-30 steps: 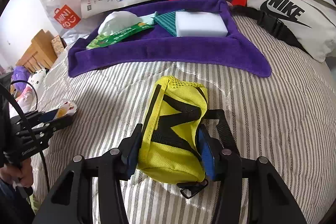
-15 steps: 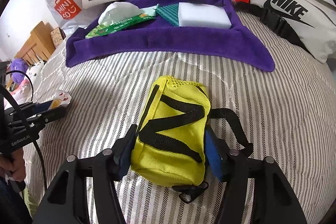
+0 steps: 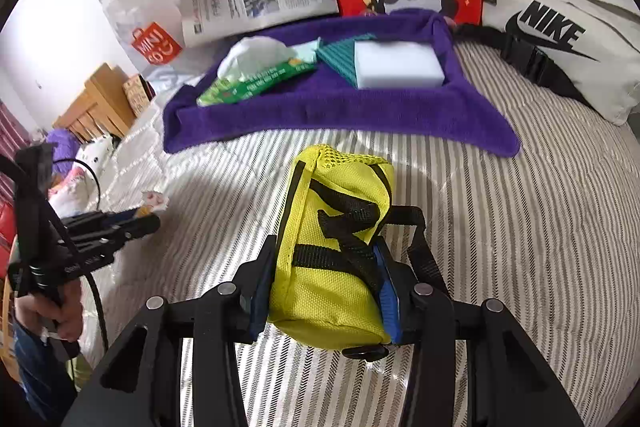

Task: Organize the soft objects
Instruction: 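Carry the yellow pouch with the right tool onto the purple towel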

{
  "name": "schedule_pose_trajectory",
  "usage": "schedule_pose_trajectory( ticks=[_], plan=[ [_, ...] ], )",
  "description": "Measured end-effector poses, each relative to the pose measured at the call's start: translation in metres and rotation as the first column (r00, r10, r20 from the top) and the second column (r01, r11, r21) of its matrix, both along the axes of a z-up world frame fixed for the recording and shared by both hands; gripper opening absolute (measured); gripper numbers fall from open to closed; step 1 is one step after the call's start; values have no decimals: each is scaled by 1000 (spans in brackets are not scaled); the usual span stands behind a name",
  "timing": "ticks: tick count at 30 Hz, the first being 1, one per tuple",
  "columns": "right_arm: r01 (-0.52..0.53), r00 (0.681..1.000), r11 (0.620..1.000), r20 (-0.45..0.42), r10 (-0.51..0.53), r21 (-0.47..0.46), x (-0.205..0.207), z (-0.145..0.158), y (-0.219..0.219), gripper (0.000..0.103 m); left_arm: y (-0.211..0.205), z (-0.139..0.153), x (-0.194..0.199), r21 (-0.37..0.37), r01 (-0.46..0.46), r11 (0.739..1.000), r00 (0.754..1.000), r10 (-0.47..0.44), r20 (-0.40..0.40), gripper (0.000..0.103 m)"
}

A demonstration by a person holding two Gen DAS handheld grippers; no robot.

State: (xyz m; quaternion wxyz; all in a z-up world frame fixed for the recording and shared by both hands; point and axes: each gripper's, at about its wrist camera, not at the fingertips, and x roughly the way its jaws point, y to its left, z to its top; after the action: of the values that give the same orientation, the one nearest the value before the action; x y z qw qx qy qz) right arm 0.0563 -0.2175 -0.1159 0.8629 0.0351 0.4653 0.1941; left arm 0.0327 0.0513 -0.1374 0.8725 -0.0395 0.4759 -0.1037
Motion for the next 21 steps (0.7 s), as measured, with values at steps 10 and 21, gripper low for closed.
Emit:
schedule_pose_trajectory(
  ticks=[10,21],
  plan=[
    [-18,998,1000,67,17,13,5,31,1,45,2,11,4,-43,11,999,1000,-11,16,25],
    [-51,992,999,114,50,7,44,54,18,45,-2,49,32,-43,35,998,997,-32,72,25]
  ],
)
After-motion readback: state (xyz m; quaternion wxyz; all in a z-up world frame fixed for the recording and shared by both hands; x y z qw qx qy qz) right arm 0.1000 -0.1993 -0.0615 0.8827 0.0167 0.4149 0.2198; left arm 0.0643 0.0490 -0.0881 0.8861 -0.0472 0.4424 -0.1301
